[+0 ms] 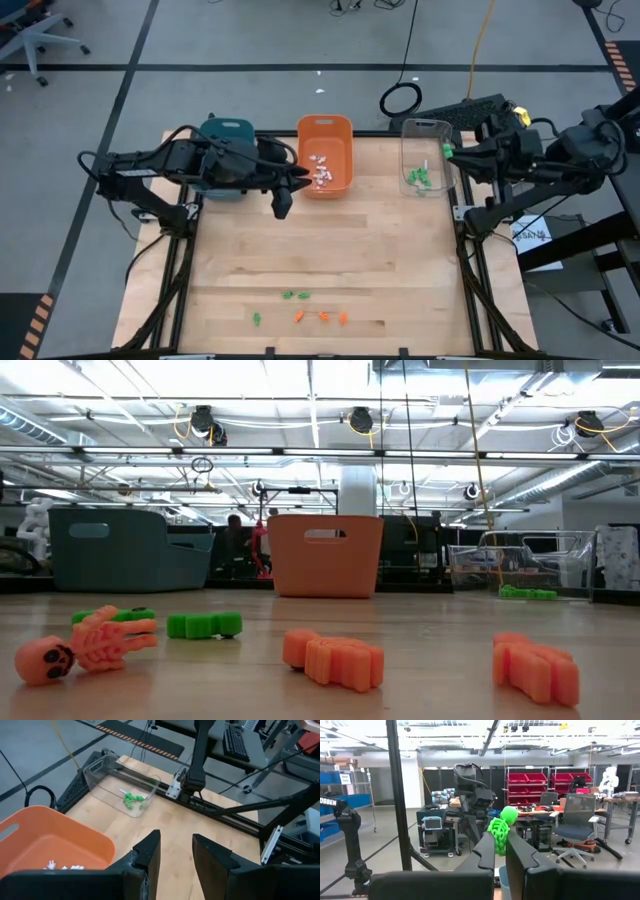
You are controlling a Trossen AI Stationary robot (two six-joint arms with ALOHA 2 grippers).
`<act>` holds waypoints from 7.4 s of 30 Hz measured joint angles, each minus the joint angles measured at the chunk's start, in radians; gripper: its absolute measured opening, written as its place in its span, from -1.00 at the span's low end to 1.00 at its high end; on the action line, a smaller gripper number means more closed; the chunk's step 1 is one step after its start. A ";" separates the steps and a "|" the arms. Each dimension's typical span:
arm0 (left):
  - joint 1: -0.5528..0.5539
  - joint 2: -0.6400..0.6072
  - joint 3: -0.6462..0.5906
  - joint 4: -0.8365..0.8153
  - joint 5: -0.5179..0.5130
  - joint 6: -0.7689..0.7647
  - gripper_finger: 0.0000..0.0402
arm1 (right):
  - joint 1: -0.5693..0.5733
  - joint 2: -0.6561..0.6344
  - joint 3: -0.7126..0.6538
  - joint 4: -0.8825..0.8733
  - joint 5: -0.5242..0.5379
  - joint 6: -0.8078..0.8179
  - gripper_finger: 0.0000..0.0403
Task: Sort Halloween decoration
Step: Put the green skeleton toy into the transparent bin, then put the orange skeleton toy into the blue bin
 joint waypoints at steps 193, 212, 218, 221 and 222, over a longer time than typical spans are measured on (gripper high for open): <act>-0.516 0.709 -0.243 0.099 0.179 -1.202 -0.29 | -0.638 0.138 -0.222 -0.545 -0.456 0.533 -0.39; -0.521 0.639 -0.240 0.099 0.136 -1.150 -0.92 | -0.638 0.138 -0.222 -0.544 -0.454 0.559 -0.39; -0.519 0.516 -0.240 0.013 0.066 -1.143 -0.94 | -0.638 0.138 -0.222 -0.544 -0.453 0.567 -0.39; -0.516 0.437 -0.239 -0.032 0.020 -1.107 -0.94 | -0.638 0.138 -0.222 -0.540 -0.453 0.581 -0.39; -0.513 0.413 -0.239 -0.043 0.004 -1.089 -0.94 | -0.638 0.138 -0.222 -0.534 -0.453 0.586 -0.39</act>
